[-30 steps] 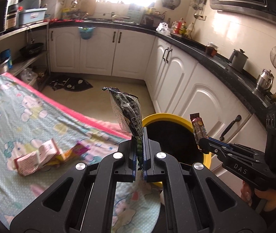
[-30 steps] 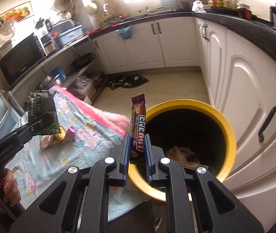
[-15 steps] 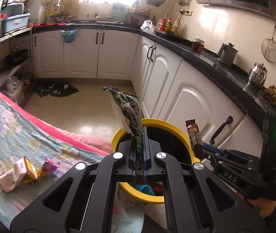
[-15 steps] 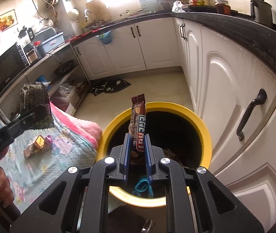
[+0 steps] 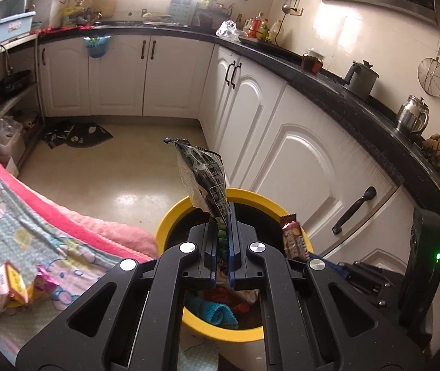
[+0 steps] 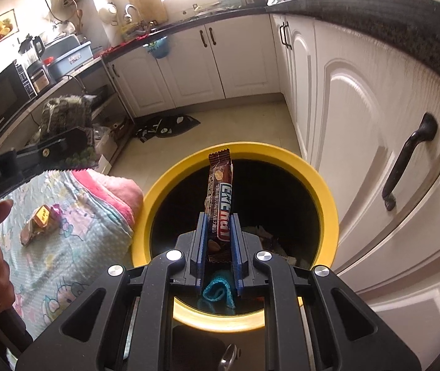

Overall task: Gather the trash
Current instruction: 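Carry the chocolate bar and green snack packet over the yellow bin, then open both tools to drop the bar and packet into the bin, then move both open tools back over the tied paper packet and wrappers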

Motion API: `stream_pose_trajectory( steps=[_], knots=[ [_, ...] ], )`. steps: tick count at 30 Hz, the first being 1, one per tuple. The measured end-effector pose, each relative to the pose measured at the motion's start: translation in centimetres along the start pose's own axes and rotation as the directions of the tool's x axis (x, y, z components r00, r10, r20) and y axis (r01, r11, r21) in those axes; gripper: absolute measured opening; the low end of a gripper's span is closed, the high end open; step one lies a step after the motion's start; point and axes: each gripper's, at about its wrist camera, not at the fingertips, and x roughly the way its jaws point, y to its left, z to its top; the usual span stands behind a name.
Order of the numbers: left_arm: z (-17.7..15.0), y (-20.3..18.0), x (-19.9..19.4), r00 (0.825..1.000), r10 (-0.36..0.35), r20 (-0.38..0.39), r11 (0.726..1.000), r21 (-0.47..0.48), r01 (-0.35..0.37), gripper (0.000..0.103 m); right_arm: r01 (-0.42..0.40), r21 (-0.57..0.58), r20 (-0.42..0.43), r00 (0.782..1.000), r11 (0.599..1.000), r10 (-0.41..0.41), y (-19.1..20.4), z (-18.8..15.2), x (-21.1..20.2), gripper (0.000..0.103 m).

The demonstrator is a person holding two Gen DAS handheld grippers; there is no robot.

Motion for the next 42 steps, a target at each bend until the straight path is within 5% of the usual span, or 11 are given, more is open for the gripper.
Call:
stream_pose_trajectory(
  steps=[13, 17, 31, 42],
  knots=[
    [-0.2, 0.8, 3.5, 0.998, 0.001, -0.056, 1.000, -0.026, -0.002, 0.003, 0.021, 0.021, -0.047, 0.999, 1.000, -0.020, -1.3, -1.0, 3.2, 0.018],
    [-0.3, 1.3, 4.0, 0.998, 0.014, -0.060, 0.999, -0.039, -0.016, 0.031, 0.042, 0.033, -0.055, 0.998, 0.999, -0.040, -1.7, -1.3, 3.7, 0.029],
    [-1.0, 3.7, 0.9, 0.995, 0.099, -0.011, 0.993, -0.065, -0.100, 0.090, 0.058, 0.029, -0.030, 0.998, 0.998, -0.057, -1.2, -1.4, 2.5, 0.051],
    [-1.4, 7.1, -5.4, 0.974, 0.212, 0.081, 0.974, -0.098, -0.204, 0.092, -0.021, -0.066, 0.005, 1.000, 0.998, 0.021, 3.3, -1.0, 0.2, 0.057]
  ],
)
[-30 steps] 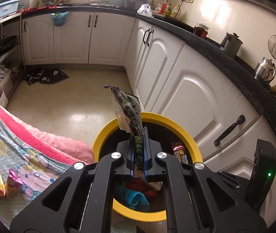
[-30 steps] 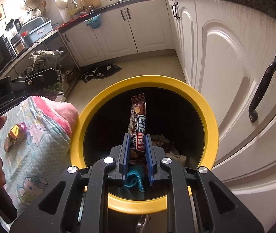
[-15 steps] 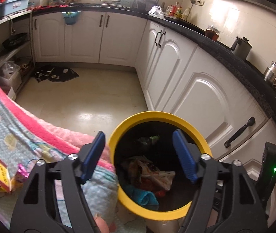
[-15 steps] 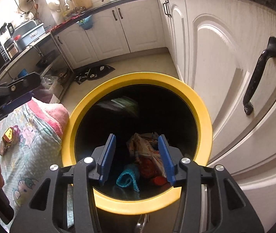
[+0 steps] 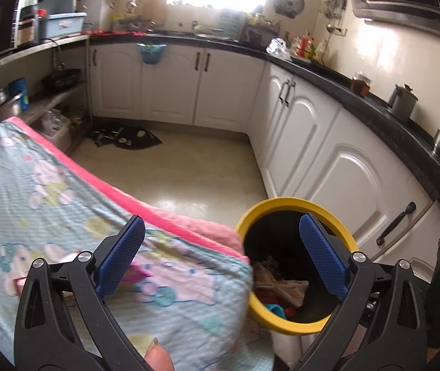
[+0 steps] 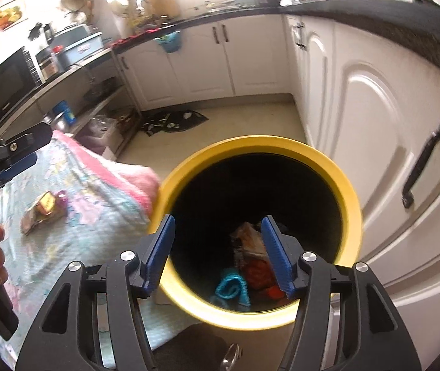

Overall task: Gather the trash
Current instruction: 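Move both open tools back over the tied paper packet and wrappers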

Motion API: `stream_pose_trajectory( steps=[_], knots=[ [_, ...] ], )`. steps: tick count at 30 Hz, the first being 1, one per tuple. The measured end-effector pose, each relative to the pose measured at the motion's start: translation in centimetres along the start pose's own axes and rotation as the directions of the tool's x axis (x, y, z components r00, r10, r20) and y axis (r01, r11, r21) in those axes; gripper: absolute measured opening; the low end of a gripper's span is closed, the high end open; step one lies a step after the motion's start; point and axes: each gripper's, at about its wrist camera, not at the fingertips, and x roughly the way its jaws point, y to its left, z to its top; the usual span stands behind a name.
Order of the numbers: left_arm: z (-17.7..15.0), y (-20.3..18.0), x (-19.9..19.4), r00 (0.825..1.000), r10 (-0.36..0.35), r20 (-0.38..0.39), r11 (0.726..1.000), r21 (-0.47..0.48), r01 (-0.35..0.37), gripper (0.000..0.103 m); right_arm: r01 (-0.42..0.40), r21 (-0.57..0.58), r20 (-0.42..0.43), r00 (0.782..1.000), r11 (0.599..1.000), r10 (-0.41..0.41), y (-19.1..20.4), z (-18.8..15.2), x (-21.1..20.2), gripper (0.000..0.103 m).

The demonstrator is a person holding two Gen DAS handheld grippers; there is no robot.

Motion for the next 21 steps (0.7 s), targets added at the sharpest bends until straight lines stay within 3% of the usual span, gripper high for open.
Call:
stream_pose_trajectory(
  steps=[12, 21],
  knots=[
    [-0.2, 5.9, -4.7, 0.993, 0.104, 0.059, 0.994, -0.045, -0.101, 0.092, -0.109, -0.150, 0.014, 0.994, 0.983, 0.112, 6.9, 0.4, -2.0, 0.061],
    [-0.8, 10.8, -6.4, 0.984, 0.172, 0.055, 0.981, -0.097, -0.167, 0.092, -0.143, -0.240, -0.010, 0.989, 0.960, 0.145, 10.7, 0.4, -1.5, 0.061]
  ],
)
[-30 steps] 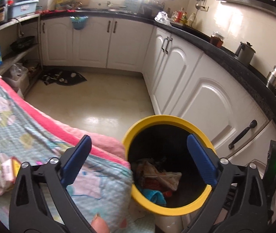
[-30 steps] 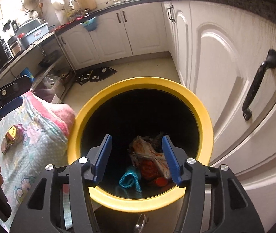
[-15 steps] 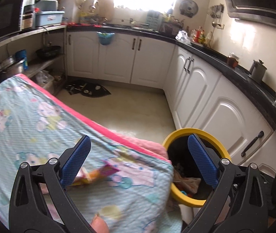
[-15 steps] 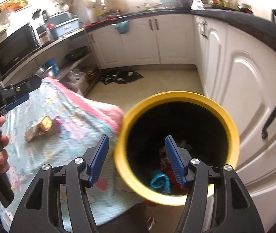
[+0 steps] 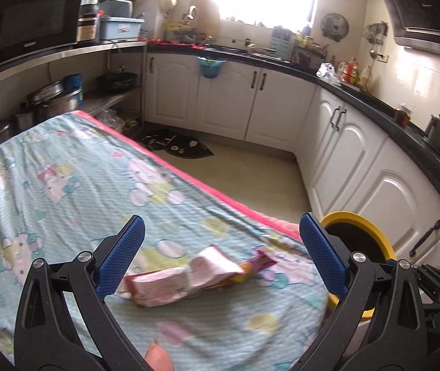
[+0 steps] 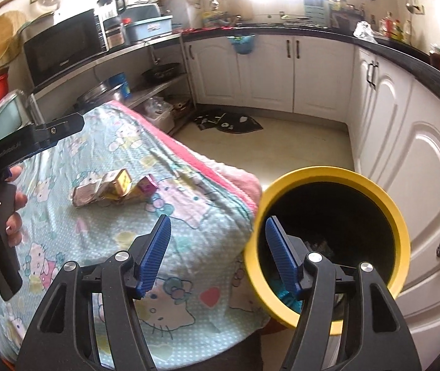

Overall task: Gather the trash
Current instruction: 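Move both open tools back over the tied paper packet and wrappers, then grasp the pink wrapper with the right tool while the left tool grasps the tied paper packet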

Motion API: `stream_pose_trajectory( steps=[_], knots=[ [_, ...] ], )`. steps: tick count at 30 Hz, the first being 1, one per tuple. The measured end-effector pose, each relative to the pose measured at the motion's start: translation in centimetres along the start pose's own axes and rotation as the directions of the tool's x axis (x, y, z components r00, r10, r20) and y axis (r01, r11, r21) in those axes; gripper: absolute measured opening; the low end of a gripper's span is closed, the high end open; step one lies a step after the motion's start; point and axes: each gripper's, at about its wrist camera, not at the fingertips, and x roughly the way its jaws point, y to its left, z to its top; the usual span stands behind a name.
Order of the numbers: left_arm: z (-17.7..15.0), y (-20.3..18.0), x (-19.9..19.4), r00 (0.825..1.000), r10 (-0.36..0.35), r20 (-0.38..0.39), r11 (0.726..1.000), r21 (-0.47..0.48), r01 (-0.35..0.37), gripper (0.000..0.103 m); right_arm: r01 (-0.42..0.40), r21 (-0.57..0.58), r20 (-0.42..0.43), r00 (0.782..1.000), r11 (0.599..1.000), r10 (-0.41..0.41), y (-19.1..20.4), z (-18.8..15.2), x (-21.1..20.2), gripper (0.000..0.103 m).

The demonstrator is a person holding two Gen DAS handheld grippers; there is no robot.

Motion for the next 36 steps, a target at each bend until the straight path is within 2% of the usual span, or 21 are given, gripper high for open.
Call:
stream_pose_trajectory(
  steps=[5, 11, 19, 27, 33, 36],
  knots=[
    [-0.4, 2.1, 0.0, 0.999, 0.034, -0.017, 0.999, 0.018, -0.034, 0.092, -0.027, -0.046, -0.013, 1.000, 0.999, 0.026, 1.6, 0.8, 1.2, 0.061],
    [-1.3, 4.3, 0.5, 0.998, 0.033, -0.052, 0.998, 0.062, -0.030, 0.092, -0.075, -0.052, -0.034, 0.997, 0.996, 0.073, 3.3, 2.2, 3.6, 0.061],
    [-3.2, 5.2, 1.7, 0.993, -0.038, -0.115, 0.985, 0.162, 0.056, 0.092, -0.135, -0.027, -0.092, 0.987, 0.991, 0.132, 4.8, 3.7, 7.6, 0.060],
    [-4.7, 4.5, 4.2, 0.976, -0.091, -0.197, 0.952, 0.272, 0.144, 0.092, -0.168, 0.002, -0.157, 0.974, 0.986, 0.166, 6.1, 4.6, 11.3, 0.050],
    [-5.1, 3.9, 5.8, 0.967, -0.100, -0.235, 0.932, 0.317, 0.174, 0.092, -0.215, 0.077, -0.225, 0.948, 0.974, 0.227, 6.0, 4.5, 13.7, 0.038],
    [-5.1, 3.8, 6.5, 0.962, -0.110, -0.250, 0.930, 0.317, 0.188, 0.083, -0.219, 0.081, -0.227, 0.946, 0.972, 0.232, 6.2, 4.2, 13.8, 0.034]
  ],
)
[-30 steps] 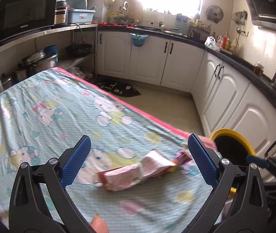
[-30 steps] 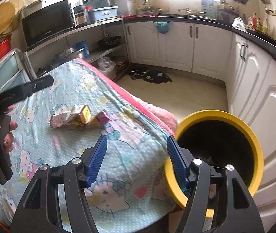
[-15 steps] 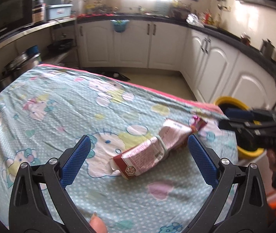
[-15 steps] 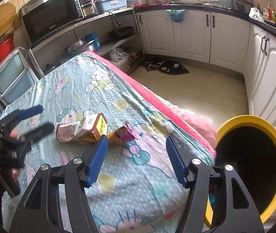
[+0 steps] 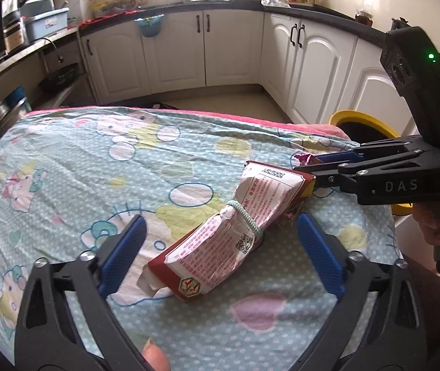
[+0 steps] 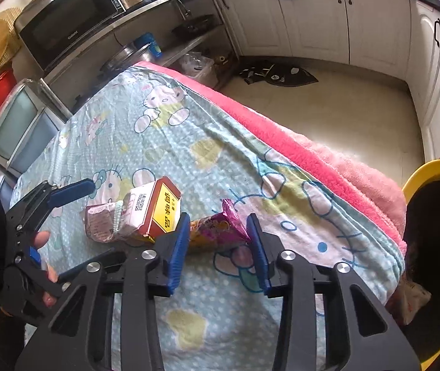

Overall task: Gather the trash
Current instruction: 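Grasp the pink wrapper with the right tool while the left tool grasps the tied paper packet, then carry the pink wrapper and tied paper packet over the yellow bin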

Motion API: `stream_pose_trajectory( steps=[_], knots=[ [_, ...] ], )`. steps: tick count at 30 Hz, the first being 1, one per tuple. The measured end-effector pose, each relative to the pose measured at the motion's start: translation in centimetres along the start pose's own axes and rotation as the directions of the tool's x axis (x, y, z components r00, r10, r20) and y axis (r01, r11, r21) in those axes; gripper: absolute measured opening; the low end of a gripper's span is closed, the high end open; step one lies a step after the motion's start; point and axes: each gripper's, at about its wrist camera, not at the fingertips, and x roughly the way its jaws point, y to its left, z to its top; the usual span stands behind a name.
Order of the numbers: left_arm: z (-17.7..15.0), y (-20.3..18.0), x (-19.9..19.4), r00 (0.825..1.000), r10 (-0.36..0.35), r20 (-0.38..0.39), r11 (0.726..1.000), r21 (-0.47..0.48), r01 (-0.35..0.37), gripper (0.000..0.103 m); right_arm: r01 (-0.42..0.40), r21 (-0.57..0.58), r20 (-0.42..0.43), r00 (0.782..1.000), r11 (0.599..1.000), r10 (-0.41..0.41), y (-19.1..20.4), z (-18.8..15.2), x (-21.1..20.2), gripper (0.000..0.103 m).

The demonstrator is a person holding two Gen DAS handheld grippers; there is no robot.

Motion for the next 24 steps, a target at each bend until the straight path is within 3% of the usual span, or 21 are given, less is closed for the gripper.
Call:
stream_pose_trajectory(
  steps=[3, 8, 13, 24],
  knots=[
    [-0.1, 0.2, 0.6, 1.000, -0.024, -0.018, 0.999, -0.024, 0.023, 0.068, -0.015, -0.001, -0.003, 1.000, 1.000, 0.015, 0.1, 0.0, -0.1, 0.023],
    [-0.3, -0.1, 0.7, 0.999, -0.017, -0.038, 1.000, -0.021, 0.016, 0.041, -0.004, -0.032, -0.003, 1.000, 0.999, 0.003, 0.6, -0.4, -0.4, 0.017],
    [-0.7, -0.6, 0.3, 0.999, -0.014, -0.041, 1.000, -0.026, 0.012, 0.032, -0.001, -0.032, 0.011, 1.000, 1.000, 0.001, 0.6, -1.2, -1.3, 0.014],
    [-1.1, -2.5, -0.7, 0.999, -0.033, -0.018, 0.995, -0.090, 0.031, 0.029, 0.012, -0.003, 0.048, 0.999, 1.000, -0.012, -0.6, -3.3, -3.9, 0.013]
  ],
)
